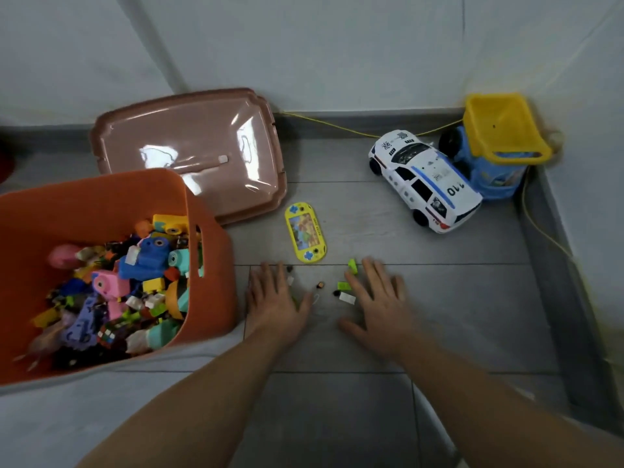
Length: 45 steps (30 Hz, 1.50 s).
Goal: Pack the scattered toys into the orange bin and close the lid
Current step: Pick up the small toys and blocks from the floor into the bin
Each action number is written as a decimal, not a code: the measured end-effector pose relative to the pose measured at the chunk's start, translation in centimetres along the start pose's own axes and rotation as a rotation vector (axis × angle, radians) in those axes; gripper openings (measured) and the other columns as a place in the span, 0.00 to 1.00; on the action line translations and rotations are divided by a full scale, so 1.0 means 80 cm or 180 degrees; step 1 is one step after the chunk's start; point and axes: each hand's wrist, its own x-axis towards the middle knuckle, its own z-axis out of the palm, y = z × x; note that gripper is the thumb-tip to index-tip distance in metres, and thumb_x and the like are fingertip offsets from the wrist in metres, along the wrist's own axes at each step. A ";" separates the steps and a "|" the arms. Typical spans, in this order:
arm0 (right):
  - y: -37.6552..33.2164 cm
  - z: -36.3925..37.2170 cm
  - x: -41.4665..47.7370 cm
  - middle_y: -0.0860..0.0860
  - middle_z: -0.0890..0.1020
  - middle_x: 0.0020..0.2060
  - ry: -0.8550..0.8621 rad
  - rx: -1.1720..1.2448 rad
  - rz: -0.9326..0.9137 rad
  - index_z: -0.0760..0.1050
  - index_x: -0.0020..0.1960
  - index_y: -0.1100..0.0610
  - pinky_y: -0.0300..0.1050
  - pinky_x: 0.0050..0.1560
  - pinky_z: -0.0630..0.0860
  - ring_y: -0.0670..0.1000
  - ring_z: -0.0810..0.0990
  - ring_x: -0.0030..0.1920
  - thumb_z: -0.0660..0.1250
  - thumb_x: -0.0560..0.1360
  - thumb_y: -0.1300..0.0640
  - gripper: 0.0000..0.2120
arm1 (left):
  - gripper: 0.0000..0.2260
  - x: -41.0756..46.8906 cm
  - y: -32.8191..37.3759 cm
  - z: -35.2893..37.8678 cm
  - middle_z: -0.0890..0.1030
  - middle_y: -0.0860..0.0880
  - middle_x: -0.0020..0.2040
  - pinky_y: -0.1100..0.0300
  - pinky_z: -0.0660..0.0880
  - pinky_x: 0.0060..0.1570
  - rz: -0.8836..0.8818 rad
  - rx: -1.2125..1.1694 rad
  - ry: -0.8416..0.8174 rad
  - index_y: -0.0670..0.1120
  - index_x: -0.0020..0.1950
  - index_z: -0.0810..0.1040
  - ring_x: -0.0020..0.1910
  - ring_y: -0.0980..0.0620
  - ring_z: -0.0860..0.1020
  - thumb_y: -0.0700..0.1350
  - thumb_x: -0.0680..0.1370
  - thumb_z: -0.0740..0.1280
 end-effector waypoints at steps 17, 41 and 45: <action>-0.034 0.036 0.050 0.58 0.56 0.79 0.0257 0.0269 -0.0733 0.56 0.80 0.53 0.67 0.77 0.46 0.59 0.48 0.80 0.55 0.71 0.29 0.45 | 0.28 0.001 0.019 0.013 0.62 0.43 0.74 0.53 0.59 0.74 0.0998 -0.1504 0.0714 0.44 0.76 0.64 0.73 0.46 0.61 0.58 0.80 0.55; -0.042 0.026 0.097 0.56 0.79 0.34 0.1196 -0.0577 -0.1784 0.81 0.46 0.57 0.45 0.29 0.69 0.58 0.76 0.29 0.64 0.77 0.50 0.12 | 0.30 0.101 0.055 -0.025 0.54 0.40 0.76 0.42 0.68 0.64 0.0468 0.0338 0.0103 0.63 0.75 0.60 0.65 0.36 0.63 0.63 0.75 0.64; -0.048 0.014 0.095 0.58 0.79 0.34 0.1026 -0.0830 -0.1744 0.81 0.51 0.62 0.43 0.25 0.59 0.57 0.72 0.23 0.63 0.77 0.52 0.14 | 0.25 0.091 0.057 -0.029 0.64 0.40 0.68 0.46 0.71 0.58 0.0276 0.0225 0.0119 0.54 0.68 0.68 0.61 0.37 0.67 0.60 0.74 0.69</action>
